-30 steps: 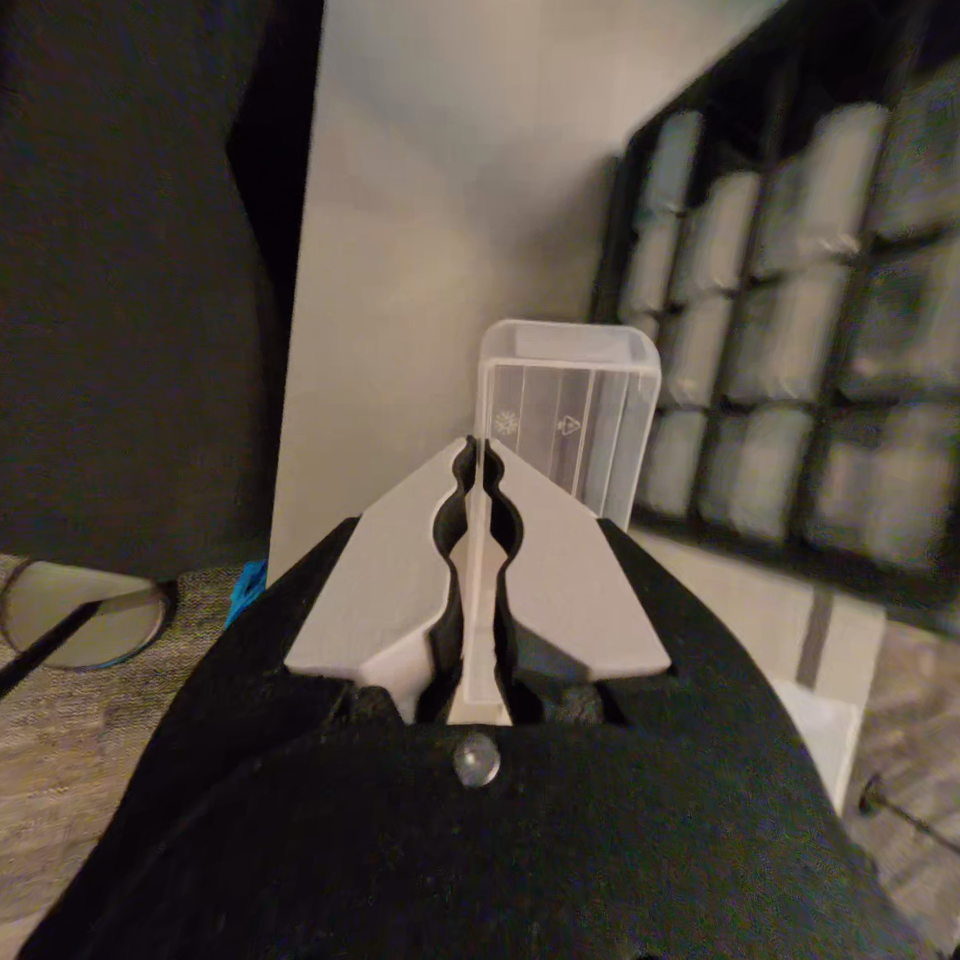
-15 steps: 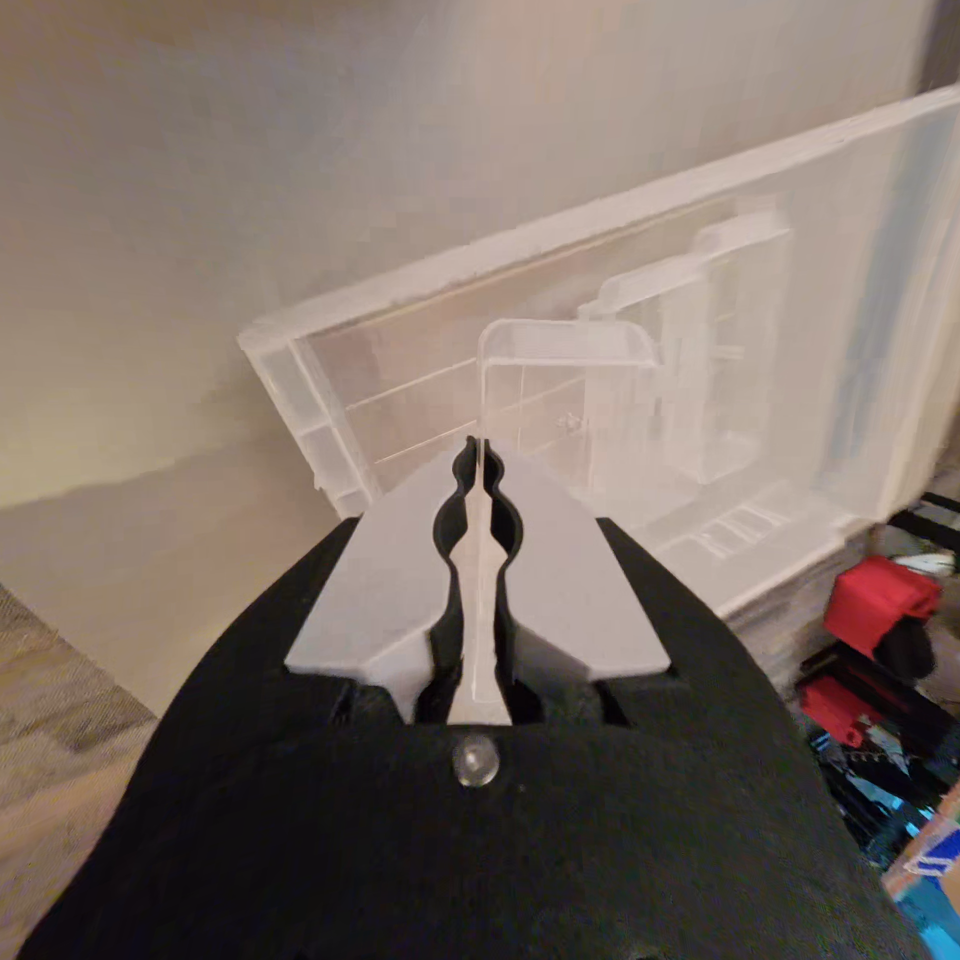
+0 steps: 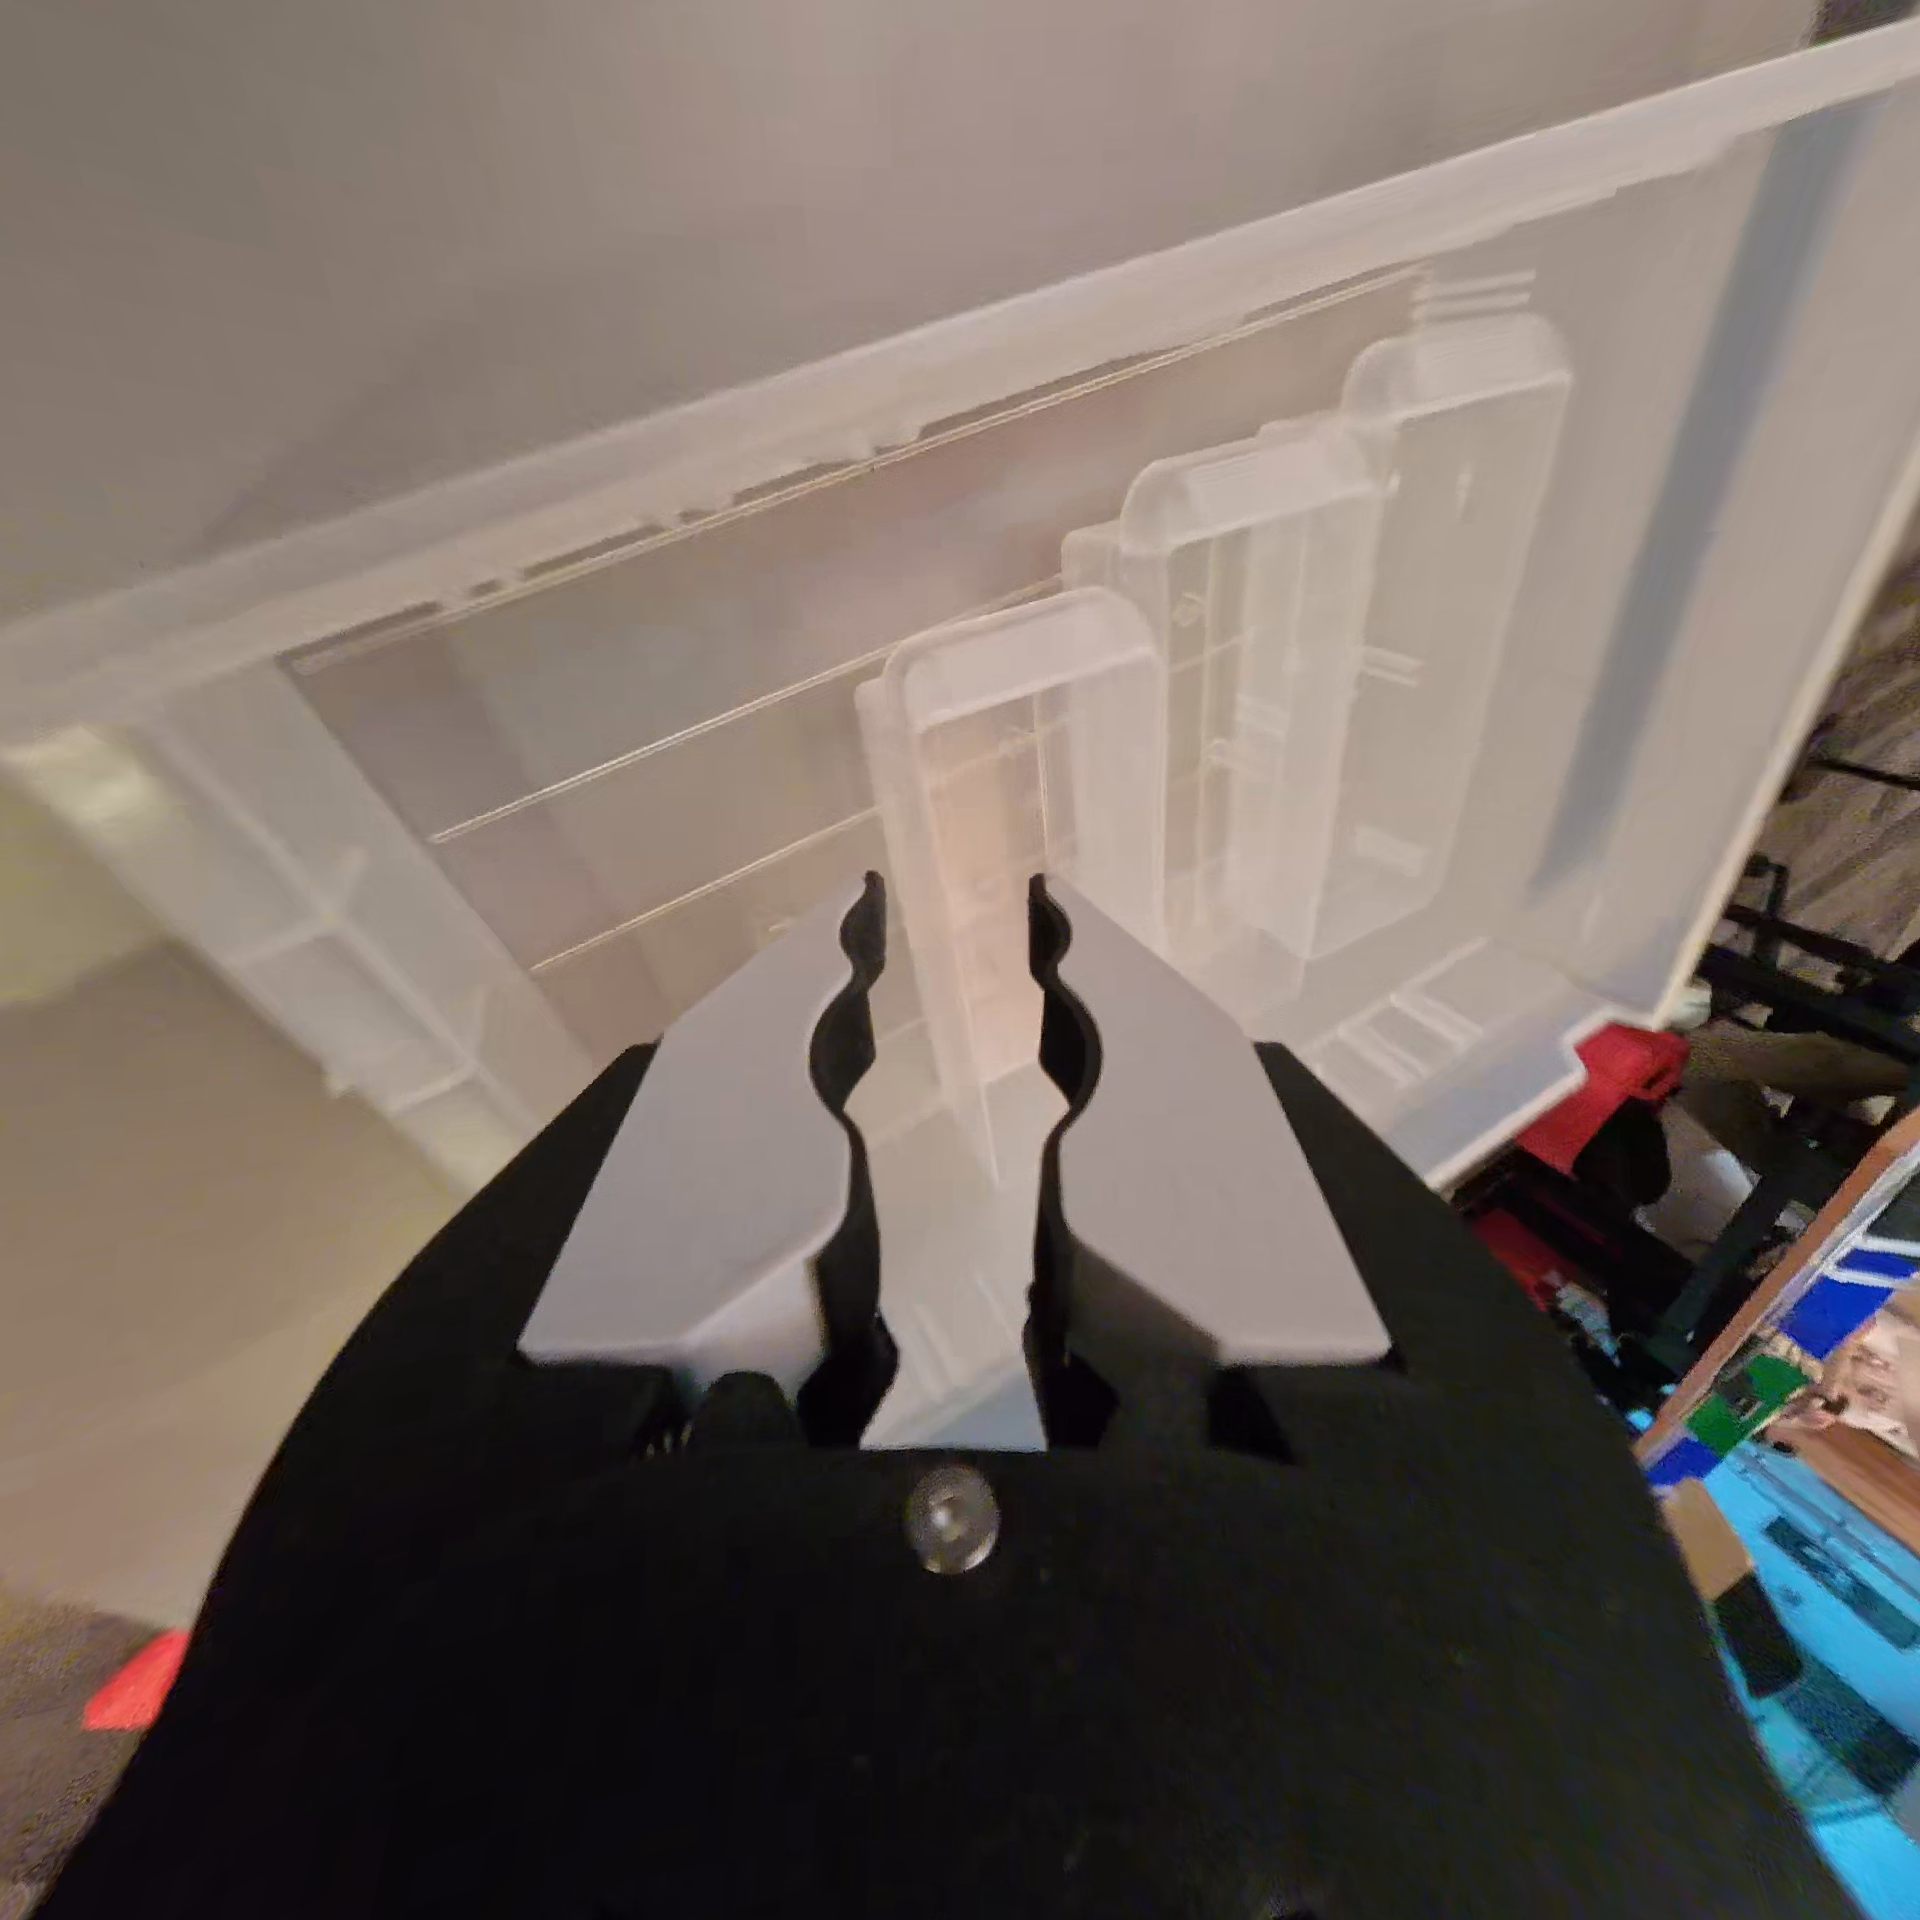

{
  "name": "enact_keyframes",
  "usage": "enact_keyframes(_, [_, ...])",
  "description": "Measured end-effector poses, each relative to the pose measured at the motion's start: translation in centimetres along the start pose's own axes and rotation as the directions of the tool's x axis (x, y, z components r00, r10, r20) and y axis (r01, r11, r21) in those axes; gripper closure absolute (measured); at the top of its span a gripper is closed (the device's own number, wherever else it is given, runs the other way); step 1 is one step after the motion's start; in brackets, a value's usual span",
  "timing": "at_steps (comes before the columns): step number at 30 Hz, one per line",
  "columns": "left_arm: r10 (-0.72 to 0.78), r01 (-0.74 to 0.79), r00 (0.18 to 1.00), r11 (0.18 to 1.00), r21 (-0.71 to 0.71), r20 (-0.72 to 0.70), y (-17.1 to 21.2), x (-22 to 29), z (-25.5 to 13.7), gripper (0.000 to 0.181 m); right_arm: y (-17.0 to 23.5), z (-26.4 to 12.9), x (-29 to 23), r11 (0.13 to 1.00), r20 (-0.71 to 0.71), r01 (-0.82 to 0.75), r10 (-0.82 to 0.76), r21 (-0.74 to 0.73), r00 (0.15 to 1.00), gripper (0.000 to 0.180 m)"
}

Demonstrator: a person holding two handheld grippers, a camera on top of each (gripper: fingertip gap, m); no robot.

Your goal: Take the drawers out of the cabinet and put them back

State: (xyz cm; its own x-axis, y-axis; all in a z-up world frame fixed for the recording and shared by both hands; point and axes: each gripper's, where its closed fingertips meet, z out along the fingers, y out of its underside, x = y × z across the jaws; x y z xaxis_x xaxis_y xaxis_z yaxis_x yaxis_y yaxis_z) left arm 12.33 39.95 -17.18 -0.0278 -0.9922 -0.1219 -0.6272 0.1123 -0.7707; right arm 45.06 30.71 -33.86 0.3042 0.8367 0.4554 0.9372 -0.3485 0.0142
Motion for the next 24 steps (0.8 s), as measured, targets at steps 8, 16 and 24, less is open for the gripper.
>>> enact_keyframes(8, [-0.002,0.002,1.000,1.000,-0.001,-0.004,0.0,0.0,0.0,0.171,-13.2,-16.9,-3.8,0.871,-0.209,0.079,0.028,0.484,0.977,0.159])
enact_keyframes(16, [-0.015,0.015,1.000,1.000,-0.001,0.013,0.0,-0.2,0.0,0.170,-34.5,-15.5,-15.7,0.623,-0.541,0.518,-0.174,0.586,0.823,0.147])
enact_keyframes(24, [-0.018,0.018,1.000,1.000,-0.002,0.013,0.0,-0.2,0.0,0.170,-41.4,-8.9,-13.7,0.654,-0.747,0.627,-0.139,0.424,0.651,0.149])
